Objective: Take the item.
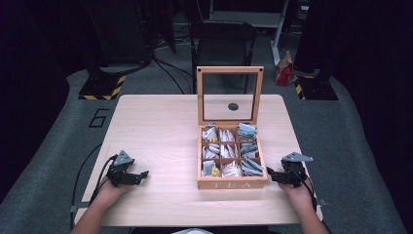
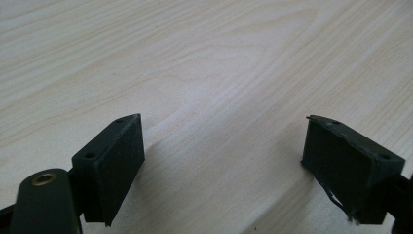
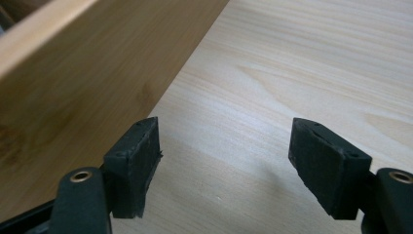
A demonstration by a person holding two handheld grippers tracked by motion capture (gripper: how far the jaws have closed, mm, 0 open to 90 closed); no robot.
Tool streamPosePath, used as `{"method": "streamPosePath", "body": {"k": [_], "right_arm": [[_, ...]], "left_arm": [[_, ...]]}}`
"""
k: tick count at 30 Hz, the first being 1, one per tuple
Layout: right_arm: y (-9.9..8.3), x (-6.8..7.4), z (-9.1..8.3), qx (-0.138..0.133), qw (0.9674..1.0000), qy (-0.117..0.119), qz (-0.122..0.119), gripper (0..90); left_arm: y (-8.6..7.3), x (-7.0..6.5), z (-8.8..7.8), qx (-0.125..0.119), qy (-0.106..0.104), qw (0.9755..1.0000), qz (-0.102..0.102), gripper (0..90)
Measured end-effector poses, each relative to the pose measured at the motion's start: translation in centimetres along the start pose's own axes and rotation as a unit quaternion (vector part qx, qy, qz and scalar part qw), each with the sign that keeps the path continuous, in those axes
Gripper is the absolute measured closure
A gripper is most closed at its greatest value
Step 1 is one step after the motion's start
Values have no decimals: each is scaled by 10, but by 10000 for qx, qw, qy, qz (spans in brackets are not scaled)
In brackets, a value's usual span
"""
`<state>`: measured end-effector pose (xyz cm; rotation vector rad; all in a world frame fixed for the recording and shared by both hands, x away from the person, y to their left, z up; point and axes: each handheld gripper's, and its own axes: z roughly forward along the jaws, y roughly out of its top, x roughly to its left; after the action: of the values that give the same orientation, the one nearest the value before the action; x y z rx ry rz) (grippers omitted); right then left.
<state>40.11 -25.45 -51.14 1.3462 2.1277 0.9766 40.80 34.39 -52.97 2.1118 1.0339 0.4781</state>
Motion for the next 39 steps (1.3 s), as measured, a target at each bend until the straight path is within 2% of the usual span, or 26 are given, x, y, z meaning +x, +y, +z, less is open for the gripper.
{"method": "streamPosePath", "body": {"k": [4, 16, 25, 31, 39], "right_arm": [[1, -2, -5, -75, 10000, -8, 46, 270], [3, -3, -14, -75, 9999, 34, 91, 283], [5, -1, -18, -68, 9999, 59, -66, 295], [7, 3, -23, -117, 9998, 128, -18, 301], [10, 7, -29, -160, 9996, 179, -114, 330]], "left_arm": [[0, 0, 0, 0, 0, 10000, -2, 149], [0, 0, 0, -1, 1, 10000, 1, 149], [0, 0, 0, 0, 1, 10000, 1, 149], [0, 0, 0, 0, 0, 10000, 1, 149], [0, 0, 0, 6, -1, 10000, -7, 149]]}}
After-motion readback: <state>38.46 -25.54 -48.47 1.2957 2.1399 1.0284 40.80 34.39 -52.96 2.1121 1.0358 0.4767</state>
